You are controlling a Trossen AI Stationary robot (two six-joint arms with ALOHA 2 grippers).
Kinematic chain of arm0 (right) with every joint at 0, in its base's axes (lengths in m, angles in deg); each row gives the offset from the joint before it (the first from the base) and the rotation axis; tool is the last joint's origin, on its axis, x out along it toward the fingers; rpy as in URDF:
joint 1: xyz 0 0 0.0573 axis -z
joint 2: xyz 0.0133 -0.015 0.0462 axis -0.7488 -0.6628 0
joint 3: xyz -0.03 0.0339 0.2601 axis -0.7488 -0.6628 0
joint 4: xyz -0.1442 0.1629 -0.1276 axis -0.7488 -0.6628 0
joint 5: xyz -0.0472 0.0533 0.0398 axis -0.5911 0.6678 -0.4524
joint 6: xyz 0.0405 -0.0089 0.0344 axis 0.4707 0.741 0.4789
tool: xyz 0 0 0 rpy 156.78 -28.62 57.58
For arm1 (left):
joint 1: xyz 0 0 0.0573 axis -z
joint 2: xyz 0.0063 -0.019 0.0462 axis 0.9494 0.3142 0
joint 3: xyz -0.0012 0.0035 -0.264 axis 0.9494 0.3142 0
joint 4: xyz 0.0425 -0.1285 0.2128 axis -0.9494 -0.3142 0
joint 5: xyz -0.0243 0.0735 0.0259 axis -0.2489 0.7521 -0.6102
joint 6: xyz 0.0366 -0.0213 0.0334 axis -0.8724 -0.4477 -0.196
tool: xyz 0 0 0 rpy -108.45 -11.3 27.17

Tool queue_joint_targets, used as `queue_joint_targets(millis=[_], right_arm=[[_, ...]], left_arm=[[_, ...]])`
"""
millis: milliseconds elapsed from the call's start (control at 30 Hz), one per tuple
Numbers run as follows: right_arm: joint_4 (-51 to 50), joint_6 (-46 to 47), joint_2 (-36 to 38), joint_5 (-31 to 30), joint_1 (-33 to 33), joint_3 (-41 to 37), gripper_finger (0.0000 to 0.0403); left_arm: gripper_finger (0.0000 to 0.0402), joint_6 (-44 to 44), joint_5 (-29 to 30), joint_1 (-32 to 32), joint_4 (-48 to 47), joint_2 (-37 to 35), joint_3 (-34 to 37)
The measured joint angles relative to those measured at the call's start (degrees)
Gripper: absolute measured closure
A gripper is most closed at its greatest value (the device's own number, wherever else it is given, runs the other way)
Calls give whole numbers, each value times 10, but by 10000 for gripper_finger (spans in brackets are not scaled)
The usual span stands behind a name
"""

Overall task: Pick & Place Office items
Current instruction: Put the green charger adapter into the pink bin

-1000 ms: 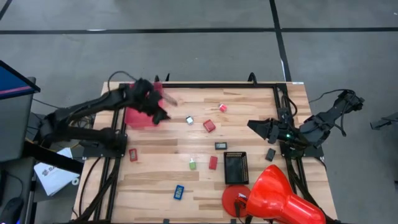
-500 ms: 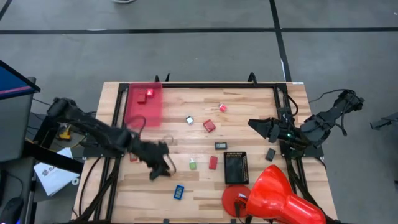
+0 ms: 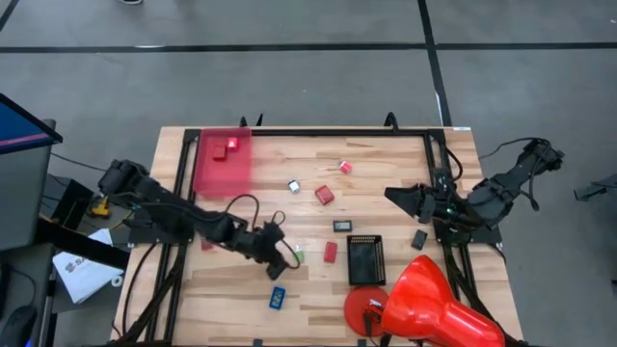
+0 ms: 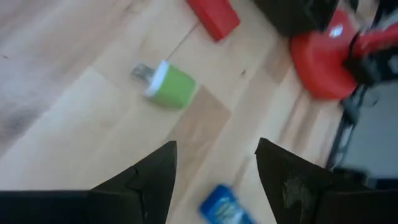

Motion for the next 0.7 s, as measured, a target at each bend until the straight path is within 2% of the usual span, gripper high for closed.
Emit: queue_joint_targets(millis=[67,167,233,333,700], right_arm=[[1,-2,0,-2,-5,0,147],[1,-6,0,-2,-9,0,147],[1,-13,0,-4,-11,0,147],[-1,-19,0,-4,-12,0,147],[-4,-20,0,-4,-23,0,147]], left_arm=[[188,48,-10,-10,8,16,-14],[183,114,-55,-29,48,36,-18],[180,125,-86,-40,105,49,-19],[178,139,-94,-53,176,66,-20],[193,171,-85,-89,160,119,-20]])
